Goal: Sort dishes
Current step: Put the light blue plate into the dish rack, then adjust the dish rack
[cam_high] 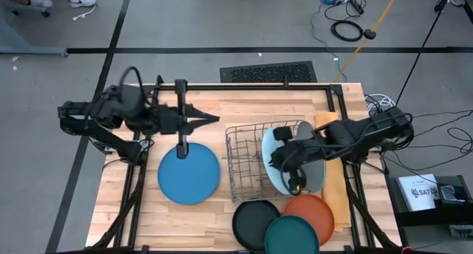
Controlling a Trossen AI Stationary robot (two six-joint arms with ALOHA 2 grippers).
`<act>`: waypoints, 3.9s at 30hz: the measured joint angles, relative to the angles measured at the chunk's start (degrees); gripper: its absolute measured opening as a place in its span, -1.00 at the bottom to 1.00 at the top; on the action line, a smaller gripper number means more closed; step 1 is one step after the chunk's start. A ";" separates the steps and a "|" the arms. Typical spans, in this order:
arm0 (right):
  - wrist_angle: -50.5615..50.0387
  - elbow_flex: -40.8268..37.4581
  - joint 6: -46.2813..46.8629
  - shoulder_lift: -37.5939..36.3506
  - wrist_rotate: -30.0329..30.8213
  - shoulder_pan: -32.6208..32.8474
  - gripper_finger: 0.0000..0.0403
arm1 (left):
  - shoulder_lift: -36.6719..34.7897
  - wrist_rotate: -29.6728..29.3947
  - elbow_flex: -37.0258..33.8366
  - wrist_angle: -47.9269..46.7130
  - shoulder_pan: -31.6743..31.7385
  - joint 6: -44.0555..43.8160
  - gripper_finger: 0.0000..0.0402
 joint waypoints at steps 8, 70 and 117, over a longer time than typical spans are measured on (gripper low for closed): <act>-2.34 9.44 -5.59 10.49 -0.16 -2.69 -0.99 | 1.46 -0.38 -0.02 -3.81 0.00 -0.03 -1.00; -29.09 23.70 -2.29 23.97 1.54 -6.79 -1.00 | 1.41 -0.35 0.00 -6.18 0.02 -3.02 -1.00; -25.90 31.94 1.47 8.03 15.56 -2.88 -1.00 | 1.39 -0.13 -14.39 -37.59 -1.26 -29.42 -1.00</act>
